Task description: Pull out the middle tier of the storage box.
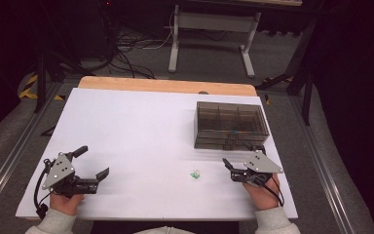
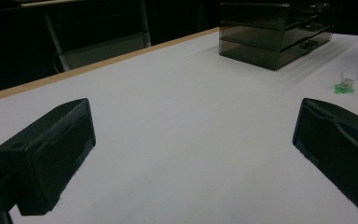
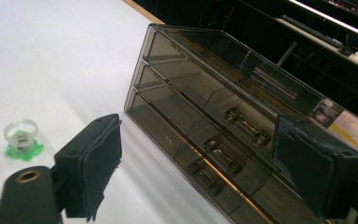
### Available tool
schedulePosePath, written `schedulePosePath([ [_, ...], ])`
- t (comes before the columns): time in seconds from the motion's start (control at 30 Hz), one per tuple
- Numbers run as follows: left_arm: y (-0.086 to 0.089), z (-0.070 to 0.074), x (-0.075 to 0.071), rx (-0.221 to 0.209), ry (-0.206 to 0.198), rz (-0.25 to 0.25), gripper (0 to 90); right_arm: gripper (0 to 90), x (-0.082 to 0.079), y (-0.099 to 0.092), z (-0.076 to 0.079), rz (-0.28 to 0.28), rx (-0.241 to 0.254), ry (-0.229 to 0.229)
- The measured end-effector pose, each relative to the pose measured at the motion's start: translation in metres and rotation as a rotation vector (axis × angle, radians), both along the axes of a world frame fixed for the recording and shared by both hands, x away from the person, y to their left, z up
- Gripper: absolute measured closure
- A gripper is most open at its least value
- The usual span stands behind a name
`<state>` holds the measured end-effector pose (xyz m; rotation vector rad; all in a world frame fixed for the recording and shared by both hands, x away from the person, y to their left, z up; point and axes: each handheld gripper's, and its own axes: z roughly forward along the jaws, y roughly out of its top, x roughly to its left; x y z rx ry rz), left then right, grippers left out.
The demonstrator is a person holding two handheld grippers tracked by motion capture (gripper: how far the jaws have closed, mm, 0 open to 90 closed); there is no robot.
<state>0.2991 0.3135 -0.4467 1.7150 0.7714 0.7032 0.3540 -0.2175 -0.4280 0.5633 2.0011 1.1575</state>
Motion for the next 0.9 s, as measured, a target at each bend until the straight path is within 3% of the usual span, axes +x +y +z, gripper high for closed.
schedulePosePath([
  [0.33,0.000,0.000,0.000,0.004,0.002,0.004,0.2,26.6,-0.006,0.005,0.000,-0.031,-0.119,-0.070],
  [0.4,0.000,0.000,0.000,0.004,0.001,0.005,0.2,28.2,-0.008,0.008,-0.001,-0.048,-0.172,-0.109],
  [0.47,0.000,0.000,0.000,0.003,0.001,0.005,0.2,28.6,-0.008,0.009,-0.002,-0.052,-0.185,-0.116],
  [0.5,0.000,0.000,0.000,0.003,0.000,0.006,0.2,29.2,-0.009,0.012,-0.003,-0.061,-0.229,-0.141],
  [0.6,0.000,0.000,0.000,0.004,0.001,0.004,0.2,31.4,-0.010,0.015,-0.005,-0.066,-0.271,-0.158],
  [0.7,-0.001,0.000,0.000,0.006,0.000,0.002,0.2,35.5,-0.015,0.021,-0.007,-0.071,-0.326,-0.213],
  [0.9,-0.001,0.000,0.000,0.006,0.001,0.001,0.2,36.1,-0.017,0.025,-0.009,-0.092,-0.385,-0.246],
])
